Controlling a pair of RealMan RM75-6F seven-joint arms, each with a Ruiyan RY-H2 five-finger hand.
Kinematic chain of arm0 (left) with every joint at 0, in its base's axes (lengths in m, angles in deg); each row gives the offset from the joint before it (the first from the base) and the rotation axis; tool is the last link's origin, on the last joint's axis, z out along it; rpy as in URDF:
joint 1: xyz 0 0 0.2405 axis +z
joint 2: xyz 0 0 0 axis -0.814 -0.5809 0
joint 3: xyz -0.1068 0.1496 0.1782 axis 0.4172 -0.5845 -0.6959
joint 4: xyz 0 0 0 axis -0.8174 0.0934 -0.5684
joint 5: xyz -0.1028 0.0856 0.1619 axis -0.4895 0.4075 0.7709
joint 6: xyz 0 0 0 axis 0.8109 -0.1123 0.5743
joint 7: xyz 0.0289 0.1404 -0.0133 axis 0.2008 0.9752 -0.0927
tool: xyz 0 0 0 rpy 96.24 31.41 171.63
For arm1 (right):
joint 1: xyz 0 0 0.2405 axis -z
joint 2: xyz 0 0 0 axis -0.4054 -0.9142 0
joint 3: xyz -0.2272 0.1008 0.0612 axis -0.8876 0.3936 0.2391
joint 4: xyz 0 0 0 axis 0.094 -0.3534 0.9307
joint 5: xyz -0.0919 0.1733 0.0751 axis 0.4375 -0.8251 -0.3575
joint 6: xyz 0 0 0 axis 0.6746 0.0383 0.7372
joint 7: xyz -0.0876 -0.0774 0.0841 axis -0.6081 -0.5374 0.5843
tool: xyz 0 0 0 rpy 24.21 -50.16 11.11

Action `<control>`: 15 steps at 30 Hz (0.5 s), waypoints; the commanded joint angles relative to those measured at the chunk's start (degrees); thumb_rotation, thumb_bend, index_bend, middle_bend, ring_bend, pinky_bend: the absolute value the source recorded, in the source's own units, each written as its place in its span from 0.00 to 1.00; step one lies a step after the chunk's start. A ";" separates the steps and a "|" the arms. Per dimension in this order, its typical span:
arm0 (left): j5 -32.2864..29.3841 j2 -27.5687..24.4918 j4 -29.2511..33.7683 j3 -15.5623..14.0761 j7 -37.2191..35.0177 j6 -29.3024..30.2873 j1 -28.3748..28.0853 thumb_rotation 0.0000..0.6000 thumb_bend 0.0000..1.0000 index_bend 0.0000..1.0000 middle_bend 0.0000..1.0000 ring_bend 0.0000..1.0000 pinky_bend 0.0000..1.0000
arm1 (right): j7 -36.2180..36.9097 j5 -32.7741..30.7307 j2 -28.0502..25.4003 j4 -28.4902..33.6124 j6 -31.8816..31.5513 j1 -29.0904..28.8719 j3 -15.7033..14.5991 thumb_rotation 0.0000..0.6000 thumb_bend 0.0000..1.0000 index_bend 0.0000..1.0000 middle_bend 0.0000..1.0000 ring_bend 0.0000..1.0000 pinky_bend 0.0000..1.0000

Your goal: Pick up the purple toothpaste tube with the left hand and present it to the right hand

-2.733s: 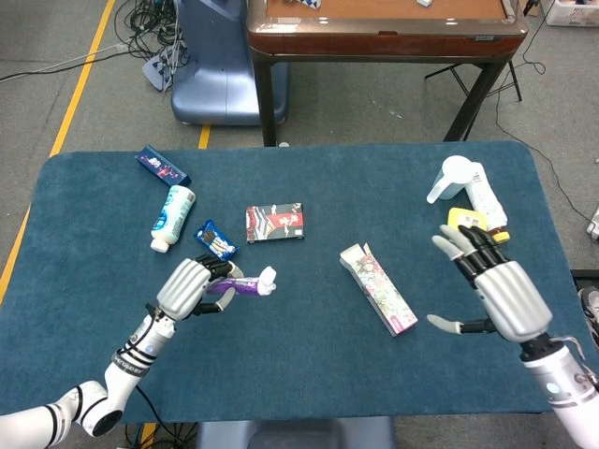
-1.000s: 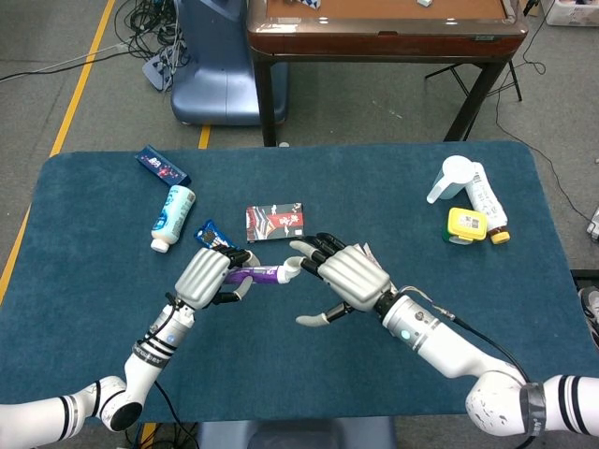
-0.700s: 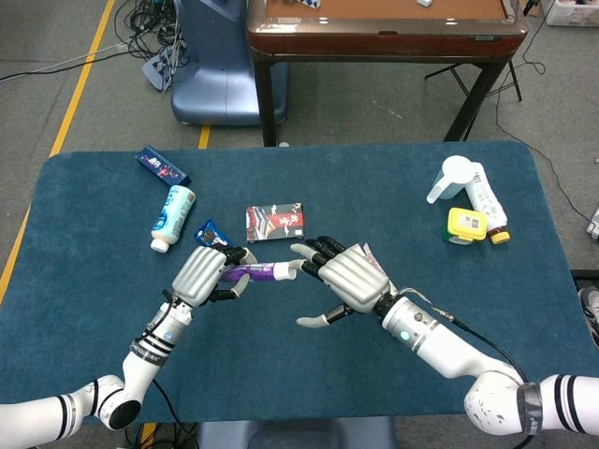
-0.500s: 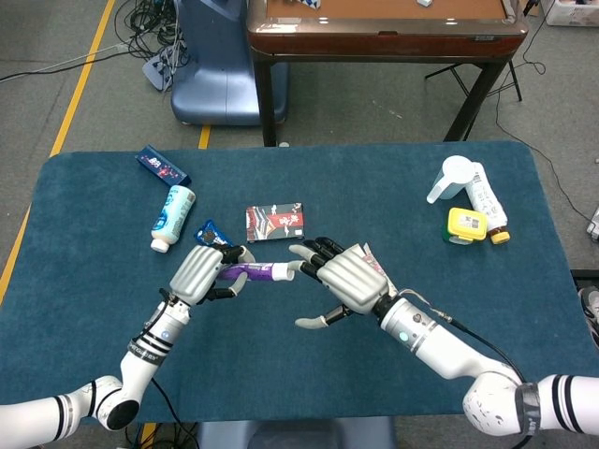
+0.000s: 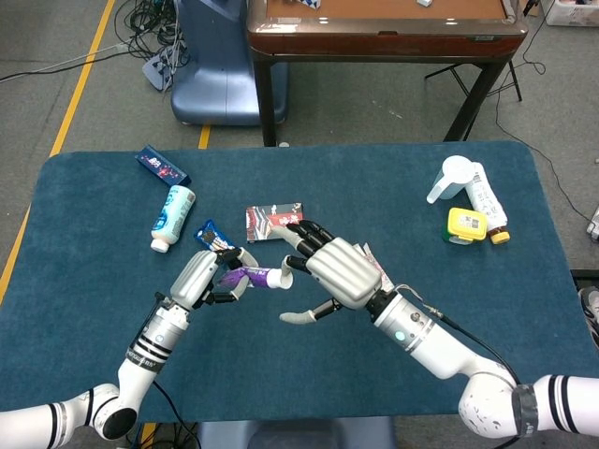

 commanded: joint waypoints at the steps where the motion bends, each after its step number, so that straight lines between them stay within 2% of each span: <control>1: -0.60 0.34 0.02 0.10 -0.38 -0.22 0.05 1.00 0.45 0.58 0.70 0.48 0.46 | -0.95 -0.30 1.02 0.22 -0.50 -0.72 0.56 0.21 0.10 0.00 0.00 0.00 0.00; 6: -1.73 0.42 -0.16 0.37 -1.54 -0.91 0.14 1.00 0.45 0.58 0.70 0.48 0.47 | -1.70 -0.45 1.63 0.58 -1.10 -1.08 0.84 0.21 0.10 0.00 0.00 0.00 0.00; 15: -3.46 0.48 -0.64 1.46 -4.43 -2.03 0.11 1.00 0.45 0.58 0.70 0.48 0.47 | -1.80 -0.57 -0.91 1.14 -1.97 -0.62 1.54 0.21 0.10 0.00 0.00 0.00 0.00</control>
